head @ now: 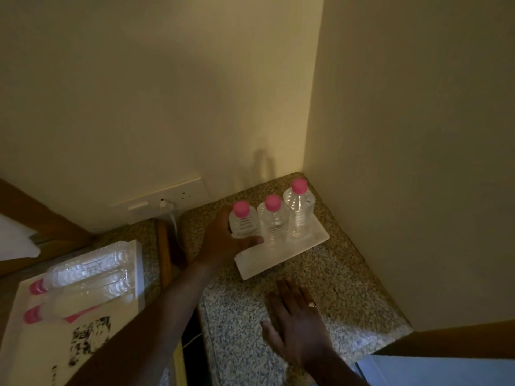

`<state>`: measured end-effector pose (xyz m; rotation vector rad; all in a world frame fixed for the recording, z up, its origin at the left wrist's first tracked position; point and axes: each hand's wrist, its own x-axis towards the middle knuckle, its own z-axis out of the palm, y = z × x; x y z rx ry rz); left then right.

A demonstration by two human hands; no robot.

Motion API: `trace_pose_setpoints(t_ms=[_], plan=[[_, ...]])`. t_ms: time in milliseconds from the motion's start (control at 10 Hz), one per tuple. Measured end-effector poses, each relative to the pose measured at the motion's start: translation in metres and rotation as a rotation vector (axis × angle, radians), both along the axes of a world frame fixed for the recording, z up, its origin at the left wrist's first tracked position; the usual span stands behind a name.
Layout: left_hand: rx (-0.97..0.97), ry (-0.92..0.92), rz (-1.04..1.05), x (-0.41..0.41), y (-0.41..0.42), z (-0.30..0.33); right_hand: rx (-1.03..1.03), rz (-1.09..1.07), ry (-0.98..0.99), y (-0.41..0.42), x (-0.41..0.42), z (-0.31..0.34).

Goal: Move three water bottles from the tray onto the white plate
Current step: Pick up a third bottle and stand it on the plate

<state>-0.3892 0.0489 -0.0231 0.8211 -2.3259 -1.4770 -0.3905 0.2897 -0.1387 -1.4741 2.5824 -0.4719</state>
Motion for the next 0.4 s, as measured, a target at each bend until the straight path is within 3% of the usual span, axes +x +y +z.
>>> trace_pose_setpoints(t_ms=[400], plan=[[0.03, -0.193, 0.088, 0.082, -0.013, 0.021, 0.163, -0.013, 0.054, -0.007, 0.005, 0.023]])
